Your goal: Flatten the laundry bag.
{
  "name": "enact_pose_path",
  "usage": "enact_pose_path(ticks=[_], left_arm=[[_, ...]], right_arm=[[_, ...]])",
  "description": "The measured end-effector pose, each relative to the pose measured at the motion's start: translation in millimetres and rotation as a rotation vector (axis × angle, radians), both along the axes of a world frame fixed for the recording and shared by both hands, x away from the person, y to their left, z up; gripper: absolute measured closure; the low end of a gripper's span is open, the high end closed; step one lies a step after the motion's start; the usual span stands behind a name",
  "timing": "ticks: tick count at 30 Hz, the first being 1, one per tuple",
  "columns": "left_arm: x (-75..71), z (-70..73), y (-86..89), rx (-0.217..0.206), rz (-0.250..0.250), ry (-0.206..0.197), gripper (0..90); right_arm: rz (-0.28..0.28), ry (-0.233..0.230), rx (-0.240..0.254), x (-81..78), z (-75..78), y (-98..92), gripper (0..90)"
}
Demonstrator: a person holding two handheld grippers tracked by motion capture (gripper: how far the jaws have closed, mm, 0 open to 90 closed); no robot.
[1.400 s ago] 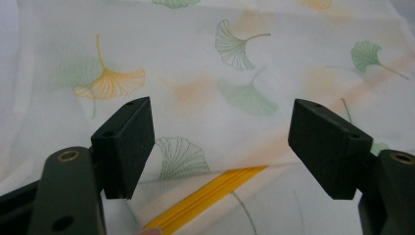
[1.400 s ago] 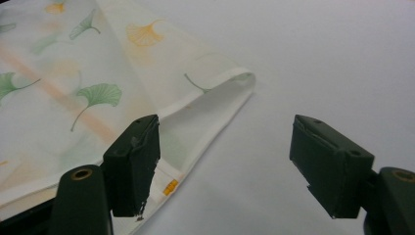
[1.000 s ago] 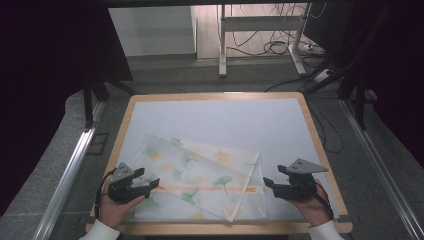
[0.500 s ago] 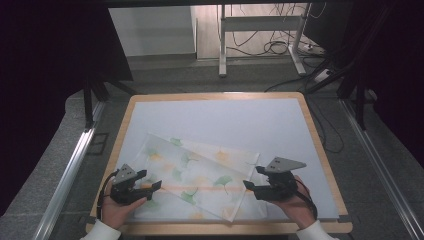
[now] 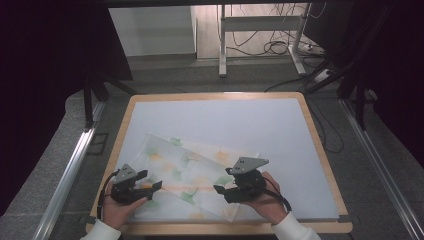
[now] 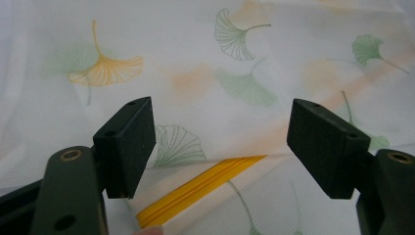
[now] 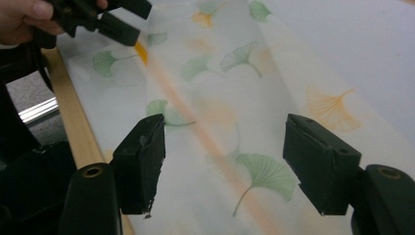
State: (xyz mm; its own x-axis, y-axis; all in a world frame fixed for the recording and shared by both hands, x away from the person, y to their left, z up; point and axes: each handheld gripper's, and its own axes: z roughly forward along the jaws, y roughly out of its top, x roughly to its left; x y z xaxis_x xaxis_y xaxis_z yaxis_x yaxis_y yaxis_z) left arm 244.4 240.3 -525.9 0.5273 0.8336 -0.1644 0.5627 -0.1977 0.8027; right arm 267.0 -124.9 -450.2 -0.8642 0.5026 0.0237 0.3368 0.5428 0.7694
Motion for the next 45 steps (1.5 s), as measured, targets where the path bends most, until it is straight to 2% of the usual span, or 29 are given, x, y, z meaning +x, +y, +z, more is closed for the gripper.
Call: enact_pose_path(ticks=[3, 6, 12, 15, 22, 35, 45], left_arm=[[-0.2, 0.5, -4.3, 0.01, -0.012, -0.003, 26.5], [-1.2, 0.6, -6.2, 0.021, -0.019, -0.008, 26.5], [-0.4, 0.1, -5.2, 0.018, -0.02, -0.004, 26.6], [-0.4, 0.1, -5.6, 0.021, -0.021, -0.004, 26.6], [-0.8, -0.3, -4.7, 0.022, -0.02, -0.003, 26.6], [-0.1, -1.3, -4.4, 0.025, -0.026, 0.003, 26.6], [-0.1, -1.6, -4.2, 0.025, -0.029, 0.006, 26.5]], right_arm=[[0.01, 0.016, -0.031, -6.7, -7.1, 0.8, 32.4], [0.022, 0.006, -0.083, -12.7, -15.4, 5.4, 32.4], [0.056, 0.036, -0.145, -14.4, -30.7, 18.5, 31.5], [0.07, 0.053, -0.168, -15.9, -35.8, 23.7, 31.1], [0.082, 0.055, -0.199, -16.7, -43.2, 31.3, 31.0], [0.113, 0.098, -0.276, -16.4, -58.2, 43.9, 30.2], [0.105, 0.075, -0.358, -17.2, -66.6, 46.9, 33.8]])
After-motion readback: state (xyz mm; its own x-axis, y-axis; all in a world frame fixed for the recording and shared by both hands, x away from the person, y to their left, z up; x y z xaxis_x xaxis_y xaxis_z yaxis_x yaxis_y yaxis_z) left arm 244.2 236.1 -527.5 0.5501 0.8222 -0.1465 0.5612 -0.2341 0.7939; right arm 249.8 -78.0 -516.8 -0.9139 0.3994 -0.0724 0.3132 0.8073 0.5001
